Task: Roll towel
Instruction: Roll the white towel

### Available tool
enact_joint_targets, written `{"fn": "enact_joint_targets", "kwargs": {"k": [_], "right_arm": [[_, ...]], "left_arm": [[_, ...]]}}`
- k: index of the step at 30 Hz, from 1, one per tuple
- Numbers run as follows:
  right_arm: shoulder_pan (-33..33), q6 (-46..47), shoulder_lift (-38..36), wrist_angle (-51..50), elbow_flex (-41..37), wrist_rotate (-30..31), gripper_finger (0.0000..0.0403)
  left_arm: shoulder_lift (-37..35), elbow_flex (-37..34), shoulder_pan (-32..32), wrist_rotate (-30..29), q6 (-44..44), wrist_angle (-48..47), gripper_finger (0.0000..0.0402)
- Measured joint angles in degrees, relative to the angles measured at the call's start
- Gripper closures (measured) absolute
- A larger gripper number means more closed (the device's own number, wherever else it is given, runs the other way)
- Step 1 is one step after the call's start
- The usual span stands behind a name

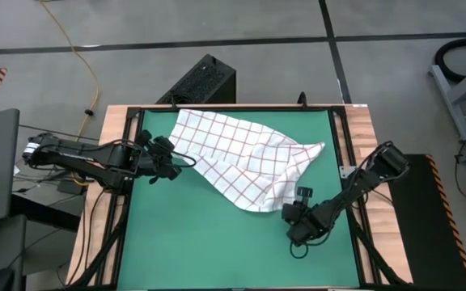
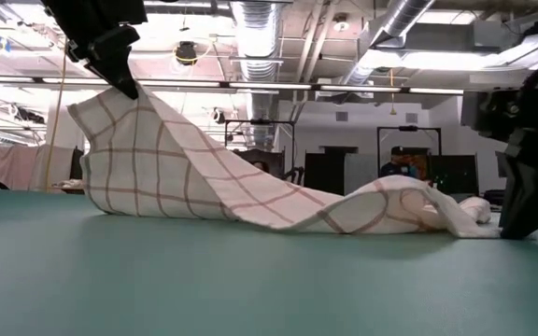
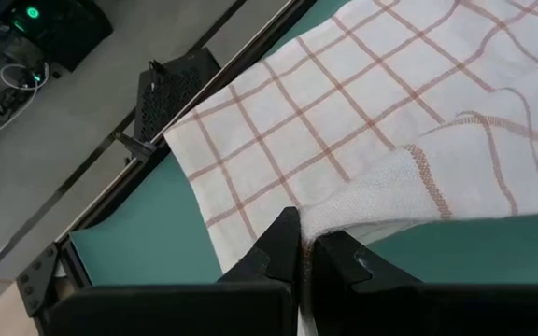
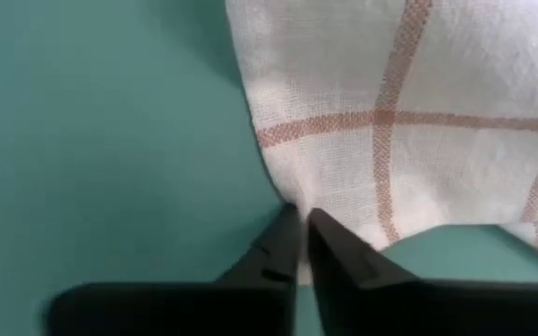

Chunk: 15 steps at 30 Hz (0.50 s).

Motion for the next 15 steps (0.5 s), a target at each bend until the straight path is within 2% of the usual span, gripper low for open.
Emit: {"fn": "enact_joint_targets", "kwargs": {"k": [6,10,15], "right_arm": [[0.2,-0.1,0.0,-6.2,4.1,-0.5,0.0396],[1.5,2.5,-0.1,-21.2,11.4,-1.1,0.0399],[3.8,10.2,-0.1,-39.0,19.1,-1.1,0.0401]], "left_arm": [[0.0,0.0,-0.4,4.1,-0.6,0.0,0.0402],[0.0,0.0,-2.4,9.3,-1.5,-0.6,0.0401],[0.0,0.0,-6.0,16.3,-8.8,-4.8,0.0401]]}}
